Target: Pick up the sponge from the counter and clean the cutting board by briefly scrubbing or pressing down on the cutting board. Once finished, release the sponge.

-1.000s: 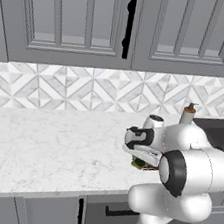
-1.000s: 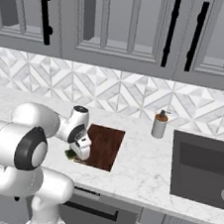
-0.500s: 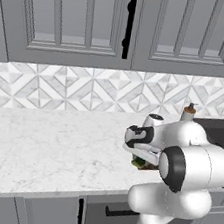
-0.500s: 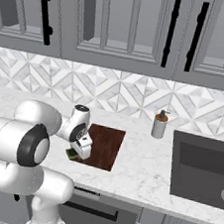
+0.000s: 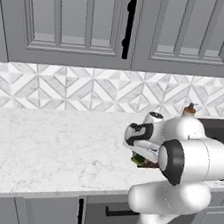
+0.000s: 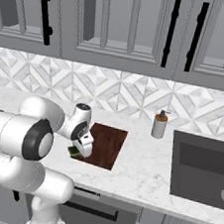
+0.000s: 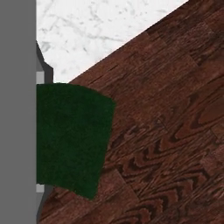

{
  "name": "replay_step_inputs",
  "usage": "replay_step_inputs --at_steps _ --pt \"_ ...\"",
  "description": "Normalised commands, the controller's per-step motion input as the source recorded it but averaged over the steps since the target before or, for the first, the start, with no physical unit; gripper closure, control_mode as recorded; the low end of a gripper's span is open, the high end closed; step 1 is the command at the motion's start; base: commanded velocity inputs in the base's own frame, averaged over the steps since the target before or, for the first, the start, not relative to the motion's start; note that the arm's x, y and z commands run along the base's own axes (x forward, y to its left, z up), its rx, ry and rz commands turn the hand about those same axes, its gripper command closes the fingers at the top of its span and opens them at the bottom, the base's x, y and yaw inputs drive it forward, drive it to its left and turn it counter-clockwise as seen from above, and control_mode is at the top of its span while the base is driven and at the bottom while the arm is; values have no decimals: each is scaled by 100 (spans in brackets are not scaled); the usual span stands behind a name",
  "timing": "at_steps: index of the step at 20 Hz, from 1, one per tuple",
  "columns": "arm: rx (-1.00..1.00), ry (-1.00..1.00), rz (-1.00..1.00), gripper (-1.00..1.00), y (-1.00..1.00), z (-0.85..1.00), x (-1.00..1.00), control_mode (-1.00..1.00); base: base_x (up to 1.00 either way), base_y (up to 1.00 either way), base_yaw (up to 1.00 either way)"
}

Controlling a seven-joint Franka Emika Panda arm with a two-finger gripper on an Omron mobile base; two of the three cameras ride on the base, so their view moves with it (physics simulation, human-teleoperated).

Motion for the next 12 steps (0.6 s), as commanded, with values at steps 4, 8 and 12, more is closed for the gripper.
replay_step_inputs --at_steps 4,8,12 --pt "2 -6 -3 100 -8 0 20 -100 0 0 0" --pt "1 -3 -1 100 -6 0 18 -100 0 0 0" --pt "0 -1 0 100 -1 -9 38 -100 0 0 0"
